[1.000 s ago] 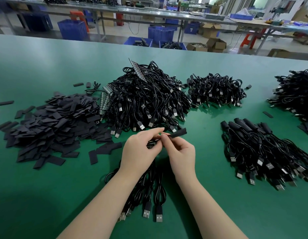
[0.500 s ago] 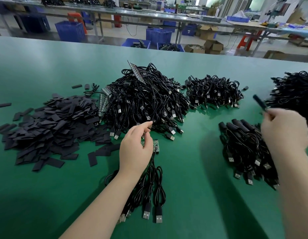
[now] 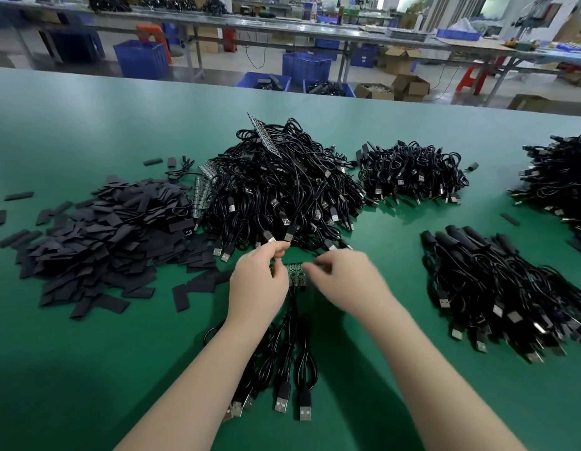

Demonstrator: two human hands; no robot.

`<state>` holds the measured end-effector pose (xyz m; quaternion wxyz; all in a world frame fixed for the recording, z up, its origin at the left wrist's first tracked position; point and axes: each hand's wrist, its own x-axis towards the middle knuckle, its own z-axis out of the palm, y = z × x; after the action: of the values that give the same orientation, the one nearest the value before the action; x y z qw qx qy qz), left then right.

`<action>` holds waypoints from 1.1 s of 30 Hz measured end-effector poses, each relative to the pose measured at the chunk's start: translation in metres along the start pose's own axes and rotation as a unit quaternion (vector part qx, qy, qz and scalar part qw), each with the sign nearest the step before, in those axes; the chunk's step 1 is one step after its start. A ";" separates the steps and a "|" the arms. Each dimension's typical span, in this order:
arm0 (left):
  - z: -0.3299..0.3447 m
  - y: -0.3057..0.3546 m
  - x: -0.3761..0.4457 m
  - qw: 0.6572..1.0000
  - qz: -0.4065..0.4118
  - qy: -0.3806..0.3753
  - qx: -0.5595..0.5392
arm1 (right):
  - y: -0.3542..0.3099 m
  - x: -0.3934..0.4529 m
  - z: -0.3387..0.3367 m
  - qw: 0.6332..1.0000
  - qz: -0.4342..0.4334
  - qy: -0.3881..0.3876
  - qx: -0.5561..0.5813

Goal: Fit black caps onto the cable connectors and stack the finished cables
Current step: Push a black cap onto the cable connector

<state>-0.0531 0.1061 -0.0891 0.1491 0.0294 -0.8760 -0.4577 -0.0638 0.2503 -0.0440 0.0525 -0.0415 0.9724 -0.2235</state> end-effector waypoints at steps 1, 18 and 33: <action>0.000 0.000 0.000 1.000 -0.003 -0.008 -0.003 | -0.003 0.003 0.013 1.000 0.000 -0.008 -0.003; -0.022 0.000 0.005 0.988 -0.036 -0.092 -0.120 | 0.016 -0.012 0.044 0.916 -0.040 0.162 0.366; -0.016 0.002 0.001 0.995 0.007 -0.059 -0.076 | 0.017 -0.014 0.040 0.921 -0.060 0.180 0.341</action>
<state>-0.0495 0.0946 -0.0787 0.1027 -0.0153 -0.8459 -0.5231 -0.0463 0.2500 -0.0861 -0.1260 -0.0386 0.8260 -0.5481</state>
